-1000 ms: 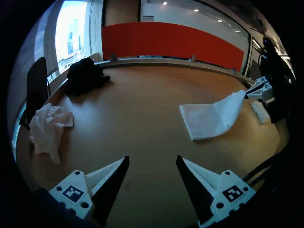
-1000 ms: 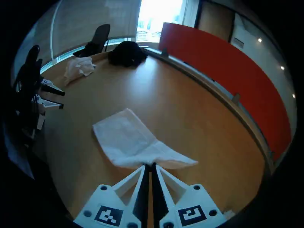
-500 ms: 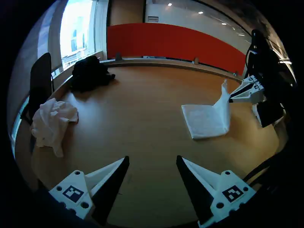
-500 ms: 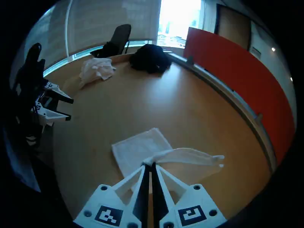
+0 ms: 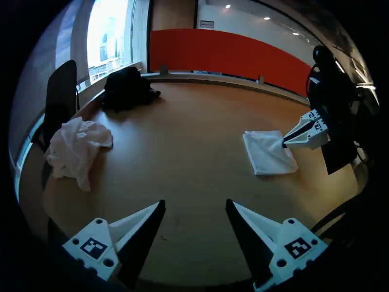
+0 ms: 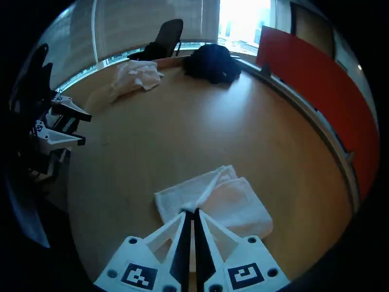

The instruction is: Fold towel

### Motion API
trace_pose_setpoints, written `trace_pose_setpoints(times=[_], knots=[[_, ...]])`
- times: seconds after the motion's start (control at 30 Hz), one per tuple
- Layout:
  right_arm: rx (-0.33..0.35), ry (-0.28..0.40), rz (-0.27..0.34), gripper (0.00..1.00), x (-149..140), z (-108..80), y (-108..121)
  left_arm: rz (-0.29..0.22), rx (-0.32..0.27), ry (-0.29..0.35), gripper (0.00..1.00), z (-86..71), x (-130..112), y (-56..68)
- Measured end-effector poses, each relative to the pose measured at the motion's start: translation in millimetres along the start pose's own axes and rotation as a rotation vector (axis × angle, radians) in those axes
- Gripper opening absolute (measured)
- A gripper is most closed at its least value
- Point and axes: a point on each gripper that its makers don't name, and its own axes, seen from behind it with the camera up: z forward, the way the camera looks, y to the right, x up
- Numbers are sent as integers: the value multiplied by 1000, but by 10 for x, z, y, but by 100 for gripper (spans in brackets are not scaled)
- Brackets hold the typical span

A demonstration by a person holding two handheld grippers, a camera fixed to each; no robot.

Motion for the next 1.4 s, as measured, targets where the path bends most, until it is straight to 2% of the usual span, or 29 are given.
trace_pose_setpoints(times=[0.07,0.13,0.2,0.33,0.47,0.83,1.1,1.4], knots=[[-1,1,8,6,8,4,4,0,-1,-2,92,0,-6,-5],[-3,4,17,14,14,0,6,1,-1,-3,92,1,-10,-8],[-3,6,28,25,19,-10,8,3,-2,-4,92,3,-12,-10],[-12,7,52,74,-27,-50,16,8,-4,-6,92,10,-11,-9],[-34,-2,78,85,-138,-82,46,13,-5,-7,92,14,-5,-3],[-71,-38,136,85,-511,-176,56,22,-6,-2,92,14,27,31],[-89,-73,154,85,-778,-251,22,30,-7,0,92,9,40,39],[-96,-96,174,83,-975,-229,-15,34,-11,0,92,-4,32,56]])
